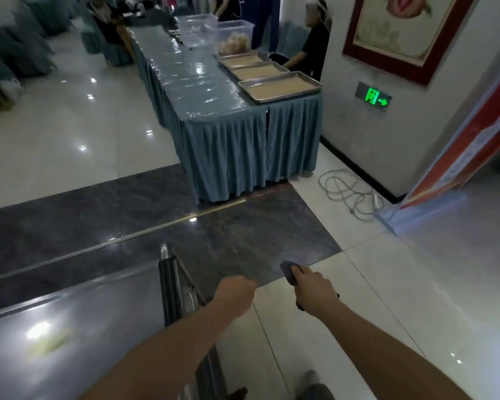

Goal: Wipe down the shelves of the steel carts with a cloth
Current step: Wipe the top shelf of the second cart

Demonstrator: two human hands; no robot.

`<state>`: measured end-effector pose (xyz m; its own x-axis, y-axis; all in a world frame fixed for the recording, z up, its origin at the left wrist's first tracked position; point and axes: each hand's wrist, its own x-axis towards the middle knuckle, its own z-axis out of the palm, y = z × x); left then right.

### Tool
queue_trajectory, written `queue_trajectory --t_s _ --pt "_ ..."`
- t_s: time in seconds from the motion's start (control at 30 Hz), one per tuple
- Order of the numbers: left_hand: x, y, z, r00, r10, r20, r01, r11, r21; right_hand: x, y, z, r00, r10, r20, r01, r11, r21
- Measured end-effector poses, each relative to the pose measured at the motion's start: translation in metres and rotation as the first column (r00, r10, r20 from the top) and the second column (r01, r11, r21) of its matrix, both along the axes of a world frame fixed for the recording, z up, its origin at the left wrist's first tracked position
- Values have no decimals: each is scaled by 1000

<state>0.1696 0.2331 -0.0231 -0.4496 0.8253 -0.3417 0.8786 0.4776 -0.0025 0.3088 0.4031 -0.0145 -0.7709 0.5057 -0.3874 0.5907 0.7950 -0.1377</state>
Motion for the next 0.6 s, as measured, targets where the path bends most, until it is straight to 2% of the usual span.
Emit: queue_trajectory --t_s 0.1,0.23,0.4,0.53,0.6 --pt "-56 45 -4 997 82 1 -82 997 -1 -63 57 -15 998 26 -55 -32 994 -104" --pt "-120 88 -2 968 252 -9 -252 968 22 -154 117 -12 982 175 -66 -179 981 -72" --pt "-200 112 8 883 470 -10 -468 880 79 -265 170 -11 914 402 -63 -406 906 -115" --pt "-246 107 17 778 628 -23 -629 778 -13 -360 184 -13 882 467 -61 -471 867 -162" --pt "-270 101 19 728 683 -52 -684 729 -11 -408 179 -17 858 510 -64 -512 840 -181"
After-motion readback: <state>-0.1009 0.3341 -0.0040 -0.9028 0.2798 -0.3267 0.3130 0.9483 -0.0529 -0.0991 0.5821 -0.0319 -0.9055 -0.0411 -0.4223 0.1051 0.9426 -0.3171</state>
